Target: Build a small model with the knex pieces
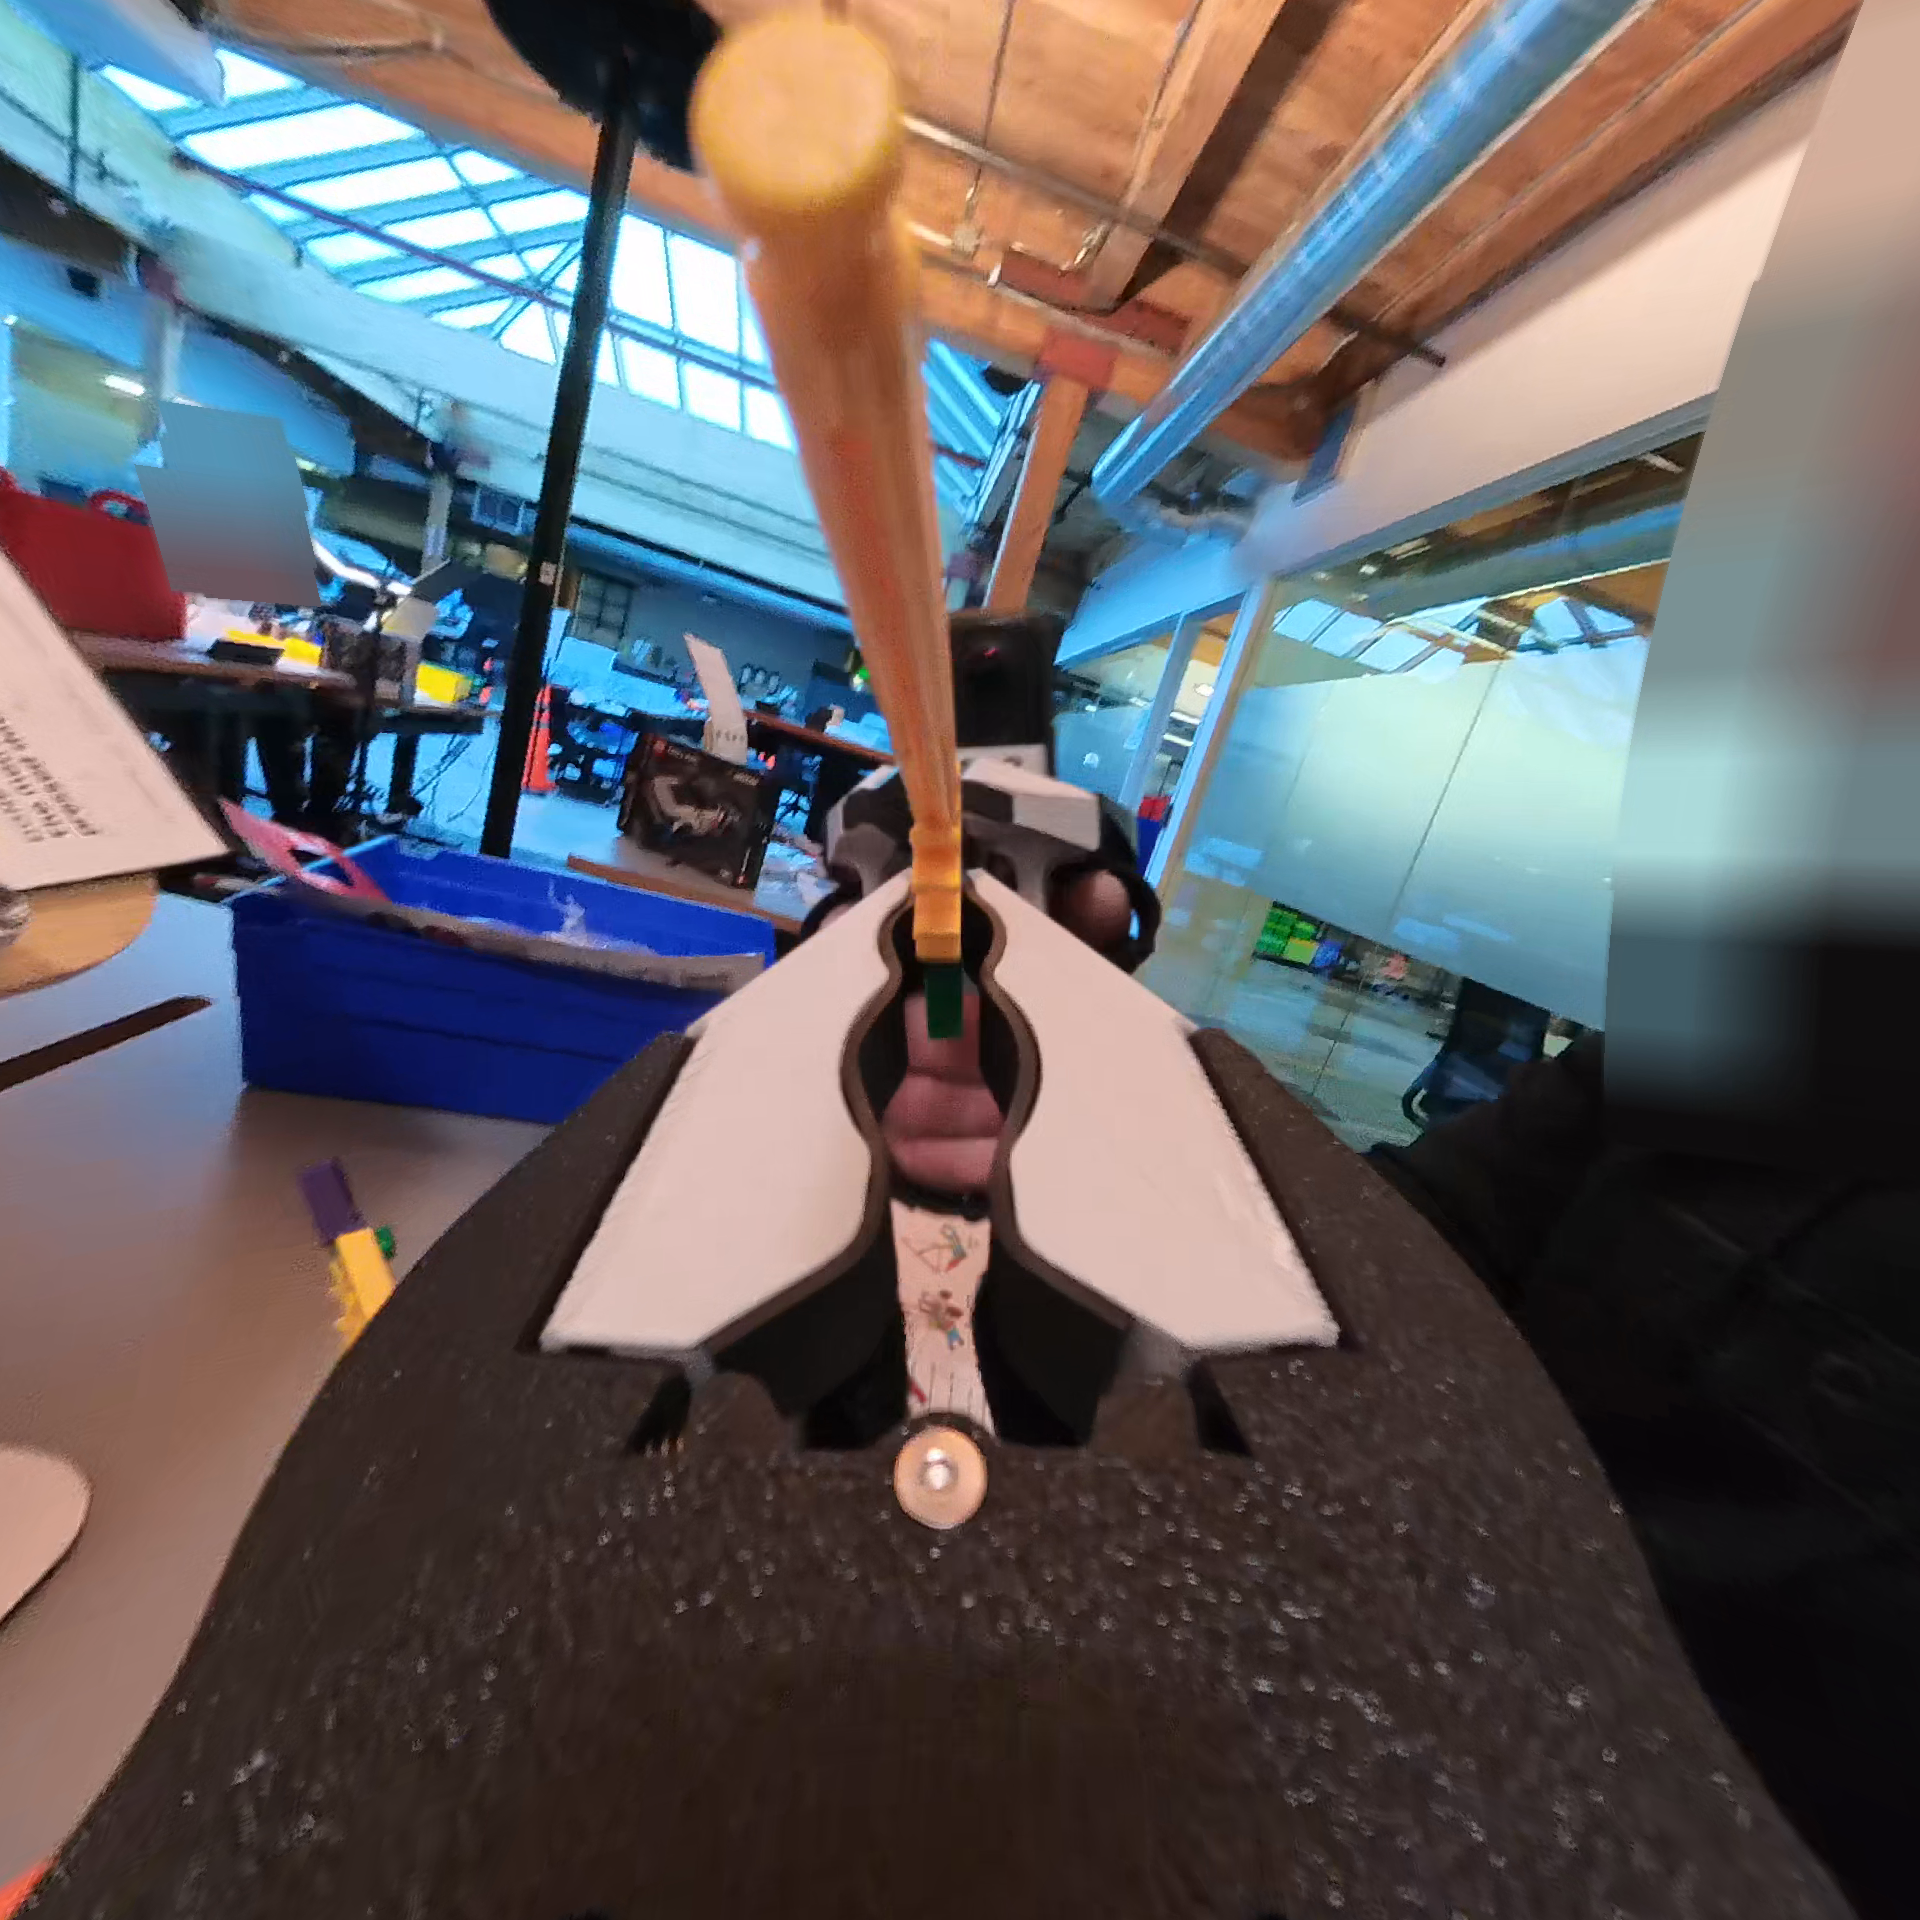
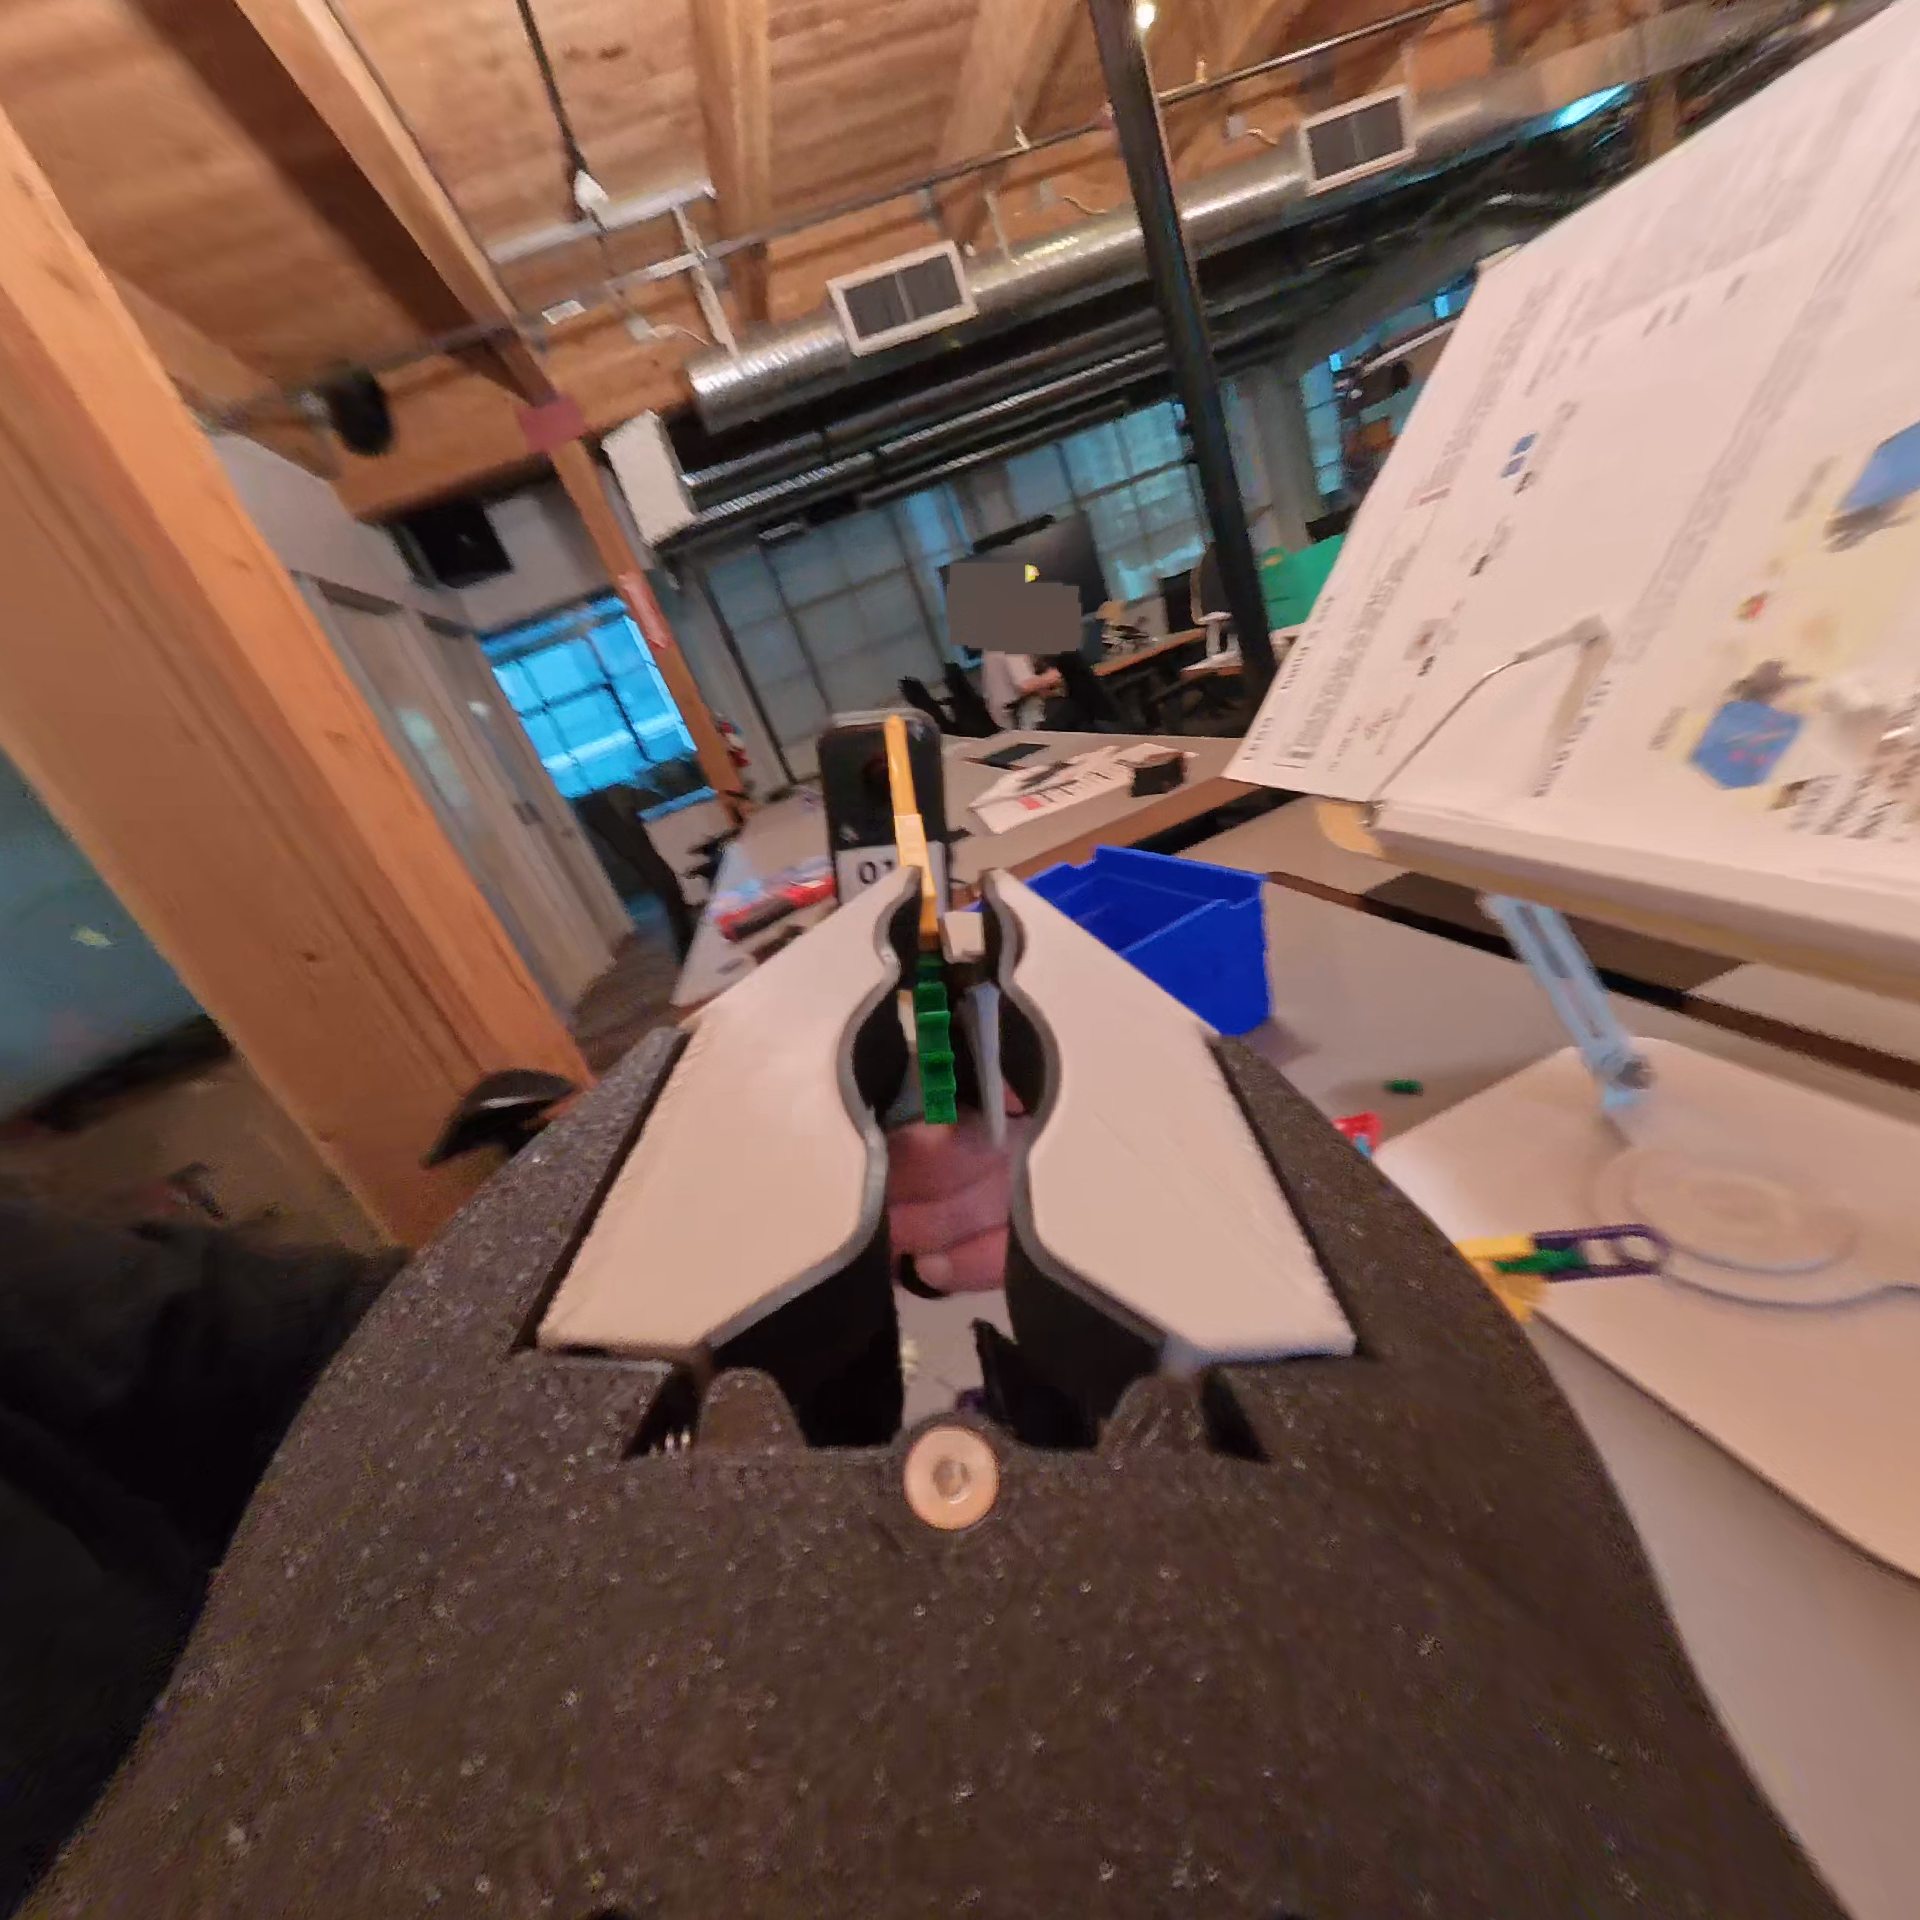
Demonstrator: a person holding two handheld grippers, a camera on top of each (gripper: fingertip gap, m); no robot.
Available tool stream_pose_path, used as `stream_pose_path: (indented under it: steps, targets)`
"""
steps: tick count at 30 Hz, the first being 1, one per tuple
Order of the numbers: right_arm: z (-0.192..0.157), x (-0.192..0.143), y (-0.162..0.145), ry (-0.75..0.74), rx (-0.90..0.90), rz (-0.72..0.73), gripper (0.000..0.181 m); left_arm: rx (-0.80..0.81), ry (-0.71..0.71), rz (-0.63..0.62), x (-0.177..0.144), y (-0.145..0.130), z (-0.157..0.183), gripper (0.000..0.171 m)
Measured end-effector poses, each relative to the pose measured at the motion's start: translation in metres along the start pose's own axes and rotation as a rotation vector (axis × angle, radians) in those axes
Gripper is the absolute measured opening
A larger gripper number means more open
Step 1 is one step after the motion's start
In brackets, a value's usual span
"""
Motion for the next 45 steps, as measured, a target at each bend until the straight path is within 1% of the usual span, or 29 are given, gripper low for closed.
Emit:
stream_pose_path:
  steps: [1,2,3,4,6,8,9,11,12,14,16,19,21,24,27,29,30,32,34,35,36,40,43,45]
  targets:
    - [0.0,-0.001,0.002,-0.012,-0.059,-0.029,0.014,-0.01,0.019,-0.032,-0.001,-0.002,-0.003,0.004]
    - [-0.002,-0.001,0.001,-0.013,-0.126,-0.075,0.016,-0.029,0.036,-0.094,-0.001,-0.008,-0.005,0.004]
    - [-0.004,0.001,0.0,-0.014,-0.198,-0.131,0.019,-0.002,0.065,-0.144,-0.002,-0.012,-0.008,0.004]
    - [-0.004,0.003,-0.002,-0.02,-0.262,-0.195,0.021,0.047,0.099,-0.2,-0.003,-0.018,-0.011,0.004]
    - [-0.007,0.007,-0.013,0.016,-0.341,-0.35,0.023,0.114,0.141,-0.386,-0.007,-0.036,-0.012,0.005]
    - [-0.007,0.01,-0.022,0.042,-0.415,-0.474,0.023,0.223,0.226,-0.529,-0.013,-0.047,-0.019,0.005]
    - [-0.005,0.011,-0.026,0.052,-0.462,-0.536,0.023,0.256,0.239,-0.592,-0.015,-0.051,-0.019,0.005]
    - [-0.004,0.015,-0.033,0.081,-0.542,-0.618,0.019,0.324,0.305,-0.679,-0.022,-0.054,-0.024,0.005]
    - [-0.005,0.018,-0.036,0.099,-0.563,-0.637,0.008,0.321,0.296,-0.709,-0.024,-0.056,-0.021,0.005]
    - [-0.003,0.024,-0.036,0.1,-0.58,-0.667,0.005,0.326,0.318,-0.708,-0.029,-0.051,-0.025,0.005]
    - [0.002,0.029,-0.03,0.09,-0.569,-0.651,0.005,0.327,0.344,-0.672,-0.034,-0.041,-0.03,0.005]
    - [0.008,0.034,-0.015,0.106,-0.448,-0.574,0.005,0.355,0.368,-0.623,-0.039,-0.021,-0.032,0.005]
    - [0.011,0.035,-0.006,0.13,-0.369,-0.518,0.005,0.389,0.351,-0.599,-0.039,-0.01,-0.03,0.005]
    - [0.023,0.032,-0.005,0.13,-0.306,-0.486,0.005,0.382,0.368,-0.601,-0.044,-0.003,-0.037,0.005]
    - [0.044,0.023,-0.018,0.103,-0.25,-0.53,0.006,0.402,0.427,-0.684,-0.054,-0.008,-0.053,0.005]
    - [0.067,0.016,-0.028,0.028,-0.311,-0.597,0.016,0.39,0.477,-0.75,-0.061,-0.018,-0.063,0.005]
    - [0.073,0.014,-0.029,0.01,-0.345,-0.604,0.021,0.373,0.494,-0.774,-0.065,-0.022,-0.067,0.005]
    - [0.068,0.016,-0.024,0.052,-0.333,-0.563,0.028,0.35,0.482,-0.782,-0.068,-0.028,-0.069,0.005]
    - [0.066,0.019,-0.021,0.083,-0.334,-0.545,0.026,0.347,0.48,-0.779,-0.067,-0.028,-0.07,0.005]
    - [0.068,0.02,-0.021,0.087,-0.342,-0.55,0.014,0.359,0.489,-0.794,-0.069,-0.028,-0.07,0.005]
    - [0.07,0.02,-0.022,0.096,-0.335,-0.559,0.011,0.369,0.497,-0.798,-0.07,-0.028,-0.072,0.005]
    - [0.075,0.019,-0.025,0.122,-0.292,-0.58,0.009,0.342,0.495,-0.79,-0.072,-0.03,-0.076,0.006]
    - [0.077,0.018,-0.028,0.146,-0.229,-0.568,0.005,0.309,0.478,-0.78,-0.075,-0.033,-0.078,0.023]
    - [0.078,0.018,-0.028,0.163,-0.171,-0.543,0.005,0.312,0.447,-0.775,-0.075,-0.031,-0.074,0.023]
Point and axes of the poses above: each gripper's, where its closed fingertips meet, x out along the fingers, y out of its top, z = x × y across the jaws, the point moved 2 cm from there along -x, back along the fingers, and after that the axes turned 11 degrees about z, right-handed, at the moved point
